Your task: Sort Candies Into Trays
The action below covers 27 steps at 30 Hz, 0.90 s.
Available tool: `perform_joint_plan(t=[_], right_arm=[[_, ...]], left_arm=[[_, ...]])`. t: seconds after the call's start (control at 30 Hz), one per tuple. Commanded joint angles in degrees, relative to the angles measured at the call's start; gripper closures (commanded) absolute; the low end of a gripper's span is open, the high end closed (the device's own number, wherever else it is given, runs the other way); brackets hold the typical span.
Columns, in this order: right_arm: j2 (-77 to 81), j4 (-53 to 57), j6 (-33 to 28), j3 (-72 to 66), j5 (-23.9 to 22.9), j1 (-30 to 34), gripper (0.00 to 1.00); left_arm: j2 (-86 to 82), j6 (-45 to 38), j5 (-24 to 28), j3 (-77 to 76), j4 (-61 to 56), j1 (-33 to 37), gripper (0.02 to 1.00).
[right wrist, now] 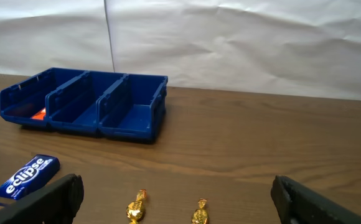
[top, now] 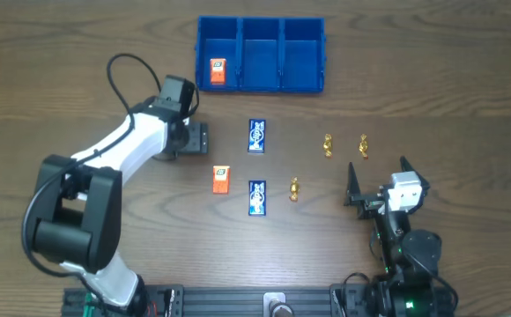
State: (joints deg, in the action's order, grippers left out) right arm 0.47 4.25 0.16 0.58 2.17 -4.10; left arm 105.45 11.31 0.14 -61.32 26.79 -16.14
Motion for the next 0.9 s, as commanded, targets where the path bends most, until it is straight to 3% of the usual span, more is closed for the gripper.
perform_joint_plan(t=[0.03,0.33,0.6,0.9], right_arm=[[-0.31,0.31,-0.66,-0.13,0.31,-0.33,0.003],[-0.31,0.31,-0.66,-0.13,0.31,-0.33,0.003],[-0.31,0.31,-0.68,-0.13,0.31,-0.33,0.003],[-0.31,0.31,-0.68,-0.13,0.31,-0.33,0.003]], left_arm=[[1.68,-1.46,1.01,-2.19,0.31,-0.9,0.22],[2.14,-1.44,1.42,-2.16,0.42,-0.85,0.375],[3.26,-0.98,1.44,-2.16,0.42,-0.7,0.457],[3.28,-0.52,1.57,-2.16,0.24,-0.7,0.684]])
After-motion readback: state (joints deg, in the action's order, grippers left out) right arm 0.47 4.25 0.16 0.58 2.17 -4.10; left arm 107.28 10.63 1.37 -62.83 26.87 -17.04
